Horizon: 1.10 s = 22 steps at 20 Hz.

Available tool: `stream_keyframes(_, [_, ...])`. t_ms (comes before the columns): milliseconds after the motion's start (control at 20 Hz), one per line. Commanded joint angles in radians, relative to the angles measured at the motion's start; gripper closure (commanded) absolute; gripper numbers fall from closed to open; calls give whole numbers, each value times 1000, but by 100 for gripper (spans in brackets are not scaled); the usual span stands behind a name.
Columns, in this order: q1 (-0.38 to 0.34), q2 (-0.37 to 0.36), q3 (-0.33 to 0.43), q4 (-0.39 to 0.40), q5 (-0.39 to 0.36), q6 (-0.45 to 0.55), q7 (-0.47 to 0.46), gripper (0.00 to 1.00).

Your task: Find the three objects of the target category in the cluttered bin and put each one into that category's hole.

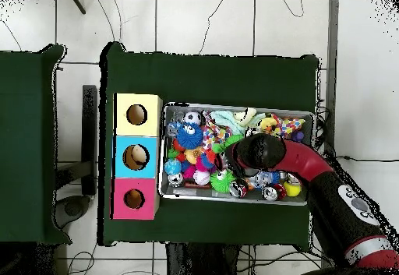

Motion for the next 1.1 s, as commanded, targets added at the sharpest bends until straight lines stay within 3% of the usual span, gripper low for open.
stream_keyframes(50, [7,21,-27,-88,-59,-47,-7,100])
stream_keyframes(250, [7,22,-22,-90,-61,-44,-16,100])
stream_keyframes(300, [4,21,-20,-87,-62,-52,-18,0])
stream_keyframes(850, [-14,17,3,-68,-39,-104,1,0])
stream_keyframes(1100, [-59,27,66,-30,-13,-224,2,0])
